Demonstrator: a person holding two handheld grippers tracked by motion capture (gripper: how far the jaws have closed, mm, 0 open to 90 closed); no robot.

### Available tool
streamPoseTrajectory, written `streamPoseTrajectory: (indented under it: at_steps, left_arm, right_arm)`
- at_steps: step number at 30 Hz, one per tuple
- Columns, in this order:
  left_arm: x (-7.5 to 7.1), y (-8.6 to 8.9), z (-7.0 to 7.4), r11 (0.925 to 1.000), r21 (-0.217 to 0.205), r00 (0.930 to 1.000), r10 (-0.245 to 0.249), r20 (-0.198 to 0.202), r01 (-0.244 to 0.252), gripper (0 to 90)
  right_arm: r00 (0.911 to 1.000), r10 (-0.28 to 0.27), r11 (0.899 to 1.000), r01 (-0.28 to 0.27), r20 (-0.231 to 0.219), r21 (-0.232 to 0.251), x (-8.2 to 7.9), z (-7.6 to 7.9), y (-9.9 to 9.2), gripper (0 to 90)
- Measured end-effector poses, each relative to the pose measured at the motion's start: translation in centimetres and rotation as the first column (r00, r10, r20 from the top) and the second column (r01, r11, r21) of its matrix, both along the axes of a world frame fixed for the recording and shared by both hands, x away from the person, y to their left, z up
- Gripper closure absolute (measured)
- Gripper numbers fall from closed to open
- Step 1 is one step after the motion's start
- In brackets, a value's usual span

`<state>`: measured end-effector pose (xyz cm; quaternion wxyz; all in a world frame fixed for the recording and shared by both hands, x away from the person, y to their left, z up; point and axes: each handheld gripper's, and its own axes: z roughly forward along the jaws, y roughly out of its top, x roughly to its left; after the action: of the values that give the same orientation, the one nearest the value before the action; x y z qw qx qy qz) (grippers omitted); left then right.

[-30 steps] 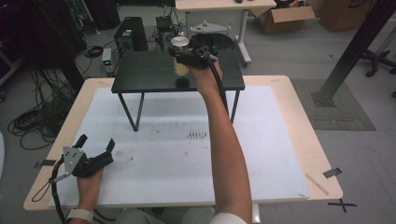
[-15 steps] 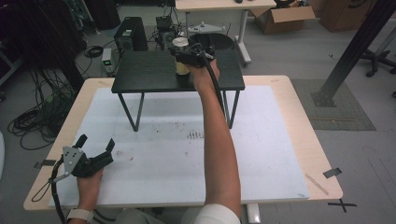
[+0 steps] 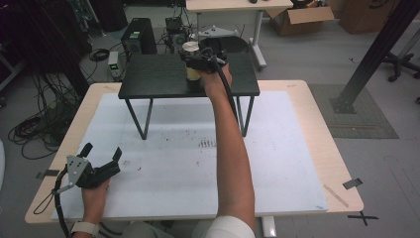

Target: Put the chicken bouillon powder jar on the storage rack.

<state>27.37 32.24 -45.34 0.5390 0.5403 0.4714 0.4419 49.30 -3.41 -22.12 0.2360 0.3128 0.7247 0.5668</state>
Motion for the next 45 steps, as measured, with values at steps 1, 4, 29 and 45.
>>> streamPoseTrajectory:
  at_steps: [1,4,29,45]
  left_arm:
    - [0.0,0.0,0.0,1.0,0.001,1.0,0.0,0.0,0.0,0.5]
    - [0.0,0.0,0.0,1.0,0.001,1.0,0.0,0.002,0.0,0.5]
    - [0.0,0.0,0.0,1.0,0.003,1.0,0.001,-0.003,-0.001,0.5]
    - [0.0,0.0,0.0,1.0,0.003,1.0,0.001,-0.004,-0.001,0.6]
  right_arm:
    - [1.0,-0.002,1.0,0.002,0.0,0.002,0.0,0.0,0.0,42.0]
    - [1.0,-0.005,1.0,0.005,0.0,0.009,-0.1,-0.1,0.0,41.9]
    - [0.9981,-0.062,0.998,0.062,-0.001,0.015,-1.3,-0.1,-0.1,9.0]
    - [0.9987,-0.048,0.998,0.048,0.014,0.029,-3.9,-0.1,-2.1,0.9]
